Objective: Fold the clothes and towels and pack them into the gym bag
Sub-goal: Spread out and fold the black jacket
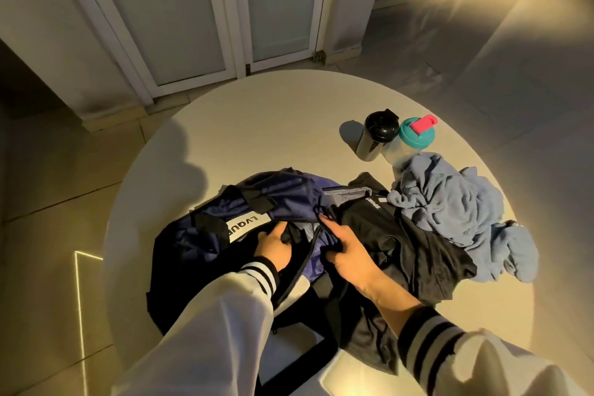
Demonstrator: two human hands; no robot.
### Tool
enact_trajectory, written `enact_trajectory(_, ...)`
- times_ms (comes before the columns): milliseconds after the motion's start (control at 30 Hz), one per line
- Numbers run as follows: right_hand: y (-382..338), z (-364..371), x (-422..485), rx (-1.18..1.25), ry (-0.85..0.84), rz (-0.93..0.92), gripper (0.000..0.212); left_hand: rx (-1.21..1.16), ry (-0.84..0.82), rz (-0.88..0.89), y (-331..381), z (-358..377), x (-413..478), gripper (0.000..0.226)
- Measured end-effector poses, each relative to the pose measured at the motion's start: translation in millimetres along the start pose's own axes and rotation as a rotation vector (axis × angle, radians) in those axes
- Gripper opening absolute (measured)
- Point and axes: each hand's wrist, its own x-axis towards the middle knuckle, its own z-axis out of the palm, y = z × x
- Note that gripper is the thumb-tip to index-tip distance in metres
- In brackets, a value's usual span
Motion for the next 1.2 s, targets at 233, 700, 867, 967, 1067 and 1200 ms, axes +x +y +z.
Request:
enact_trajectory(233, 19.3, 11.3, -1.6, -0.399, -0.002, 0.213, 0.070, -0.020, 0.062, 0.150, -42.6, 12.8, -22.1, 0.044)
enact_trajectory(700, 25.3, -10.8, 0.9, -0.044, -0.102, 0.123, 0.105, 0.404, 0.049, 0.096, -14.7, 39.6, -30.6, 0.072)
enact_trajectory(867, 32.7, -11.1, -2.3, -0.250, -0.073, 0.115, 0.109, 0.554, -0.133, 0.168, -25.0, 16.8, -34.4, 0.078)
enact_trajectory(967, 28.2, -13.5, -4.7, -0.296, -0.092, 0.124, 0.102, 0.553, 0.092, 0.269, -18.3, 10.7, -38.8, 0.058)
enact_trajectory(1067, 33.0, -14.7, -2.4, -0.328, -0.111, 0.108, 0.102, 0.686, 0.184, 0.354, -9.7, 13.6, -28.3, 0.045)
enact_trajectory(1200, 39.8, -12.7, 0.0, -0.329, -0.128, 0.113, 0.099, 0.806, -0.016, 0.269, 10.3, 19.9, -6.8, 0.043)
